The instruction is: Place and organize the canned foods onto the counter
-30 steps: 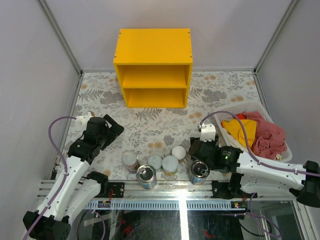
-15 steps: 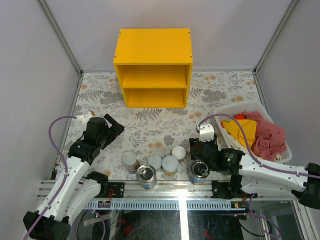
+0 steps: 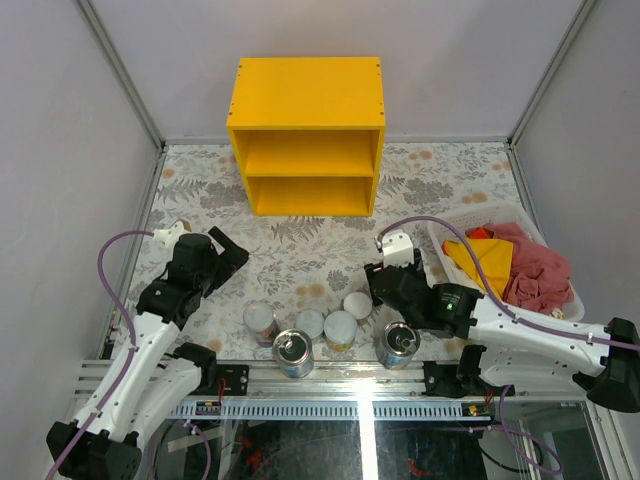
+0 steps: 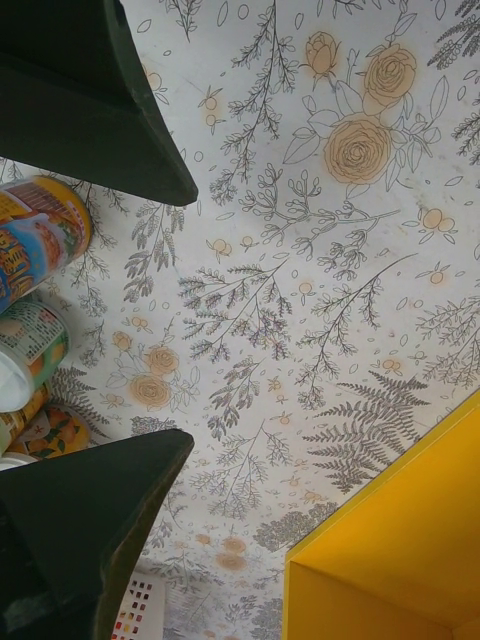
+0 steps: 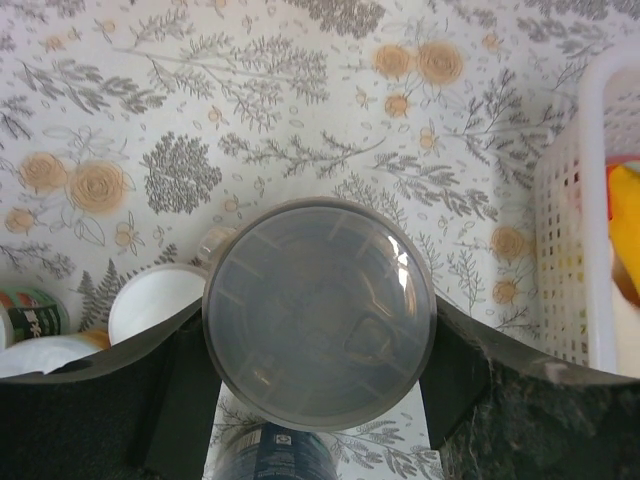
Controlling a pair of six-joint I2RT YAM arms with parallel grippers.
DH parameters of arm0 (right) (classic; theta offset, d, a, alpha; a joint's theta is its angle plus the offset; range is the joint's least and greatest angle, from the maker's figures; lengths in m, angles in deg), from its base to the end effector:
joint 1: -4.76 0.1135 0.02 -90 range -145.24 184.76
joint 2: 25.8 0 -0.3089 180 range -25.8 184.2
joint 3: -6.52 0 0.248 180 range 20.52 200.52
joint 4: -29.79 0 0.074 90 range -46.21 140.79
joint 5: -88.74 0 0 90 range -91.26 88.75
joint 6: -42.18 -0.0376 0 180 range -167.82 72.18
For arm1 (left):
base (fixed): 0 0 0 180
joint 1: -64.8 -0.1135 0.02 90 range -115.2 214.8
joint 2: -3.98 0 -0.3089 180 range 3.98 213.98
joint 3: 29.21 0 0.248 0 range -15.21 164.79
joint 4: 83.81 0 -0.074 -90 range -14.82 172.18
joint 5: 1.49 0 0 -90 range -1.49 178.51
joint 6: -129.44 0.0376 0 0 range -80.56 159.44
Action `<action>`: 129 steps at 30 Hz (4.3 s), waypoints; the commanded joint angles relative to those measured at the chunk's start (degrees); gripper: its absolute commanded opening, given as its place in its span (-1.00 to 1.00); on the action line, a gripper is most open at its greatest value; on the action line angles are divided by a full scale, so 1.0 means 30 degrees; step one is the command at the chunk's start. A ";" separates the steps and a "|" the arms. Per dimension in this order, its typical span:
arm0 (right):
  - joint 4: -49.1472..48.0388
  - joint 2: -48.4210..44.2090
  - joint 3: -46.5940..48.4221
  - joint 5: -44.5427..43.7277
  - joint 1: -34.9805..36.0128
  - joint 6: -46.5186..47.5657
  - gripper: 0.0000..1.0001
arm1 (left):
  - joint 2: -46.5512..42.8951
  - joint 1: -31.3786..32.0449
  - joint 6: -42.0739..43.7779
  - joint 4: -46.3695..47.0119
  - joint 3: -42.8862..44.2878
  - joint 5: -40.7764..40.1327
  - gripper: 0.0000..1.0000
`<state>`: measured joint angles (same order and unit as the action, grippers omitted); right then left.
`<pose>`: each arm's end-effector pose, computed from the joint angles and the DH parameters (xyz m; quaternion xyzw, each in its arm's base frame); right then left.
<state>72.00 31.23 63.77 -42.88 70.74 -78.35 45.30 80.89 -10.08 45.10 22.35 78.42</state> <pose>0.0944 0.1504 0.3053 -0.1223 0.8574 0.0676 0.4953 0.1133 -0.0258 0.2889 -0.2956 0.8571 -0.1572 0.3915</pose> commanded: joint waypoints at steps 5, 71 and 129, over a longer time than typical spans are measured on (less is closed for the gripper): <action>-0.2346 0.0245 0.3767 -0.1482 -0.1308 0.2988 -0.62 | 0.0034 0.0098 0.0391 0.1139 -0.0102 -0.0097 0.89; 0.0658 1.6427 3.4807 0.6582 -0.9696 0.9215 -0.72 | 0.1733 0.0083 0.0796 0.2475 0.0062 -0.0233 0.89; -0.7615 2.3632 3.4951 1.0949 -1.3729 0.9318 -0.02 | 0.7844 -0.0560 0.1202 1.1293 0.0144 0.4444 1.00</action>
<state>51.61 99.80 167.26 -12.22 30.02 -50.74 66.92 79.73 -5.07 70.35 21.32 88.56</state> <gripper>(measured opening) 0.728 0.995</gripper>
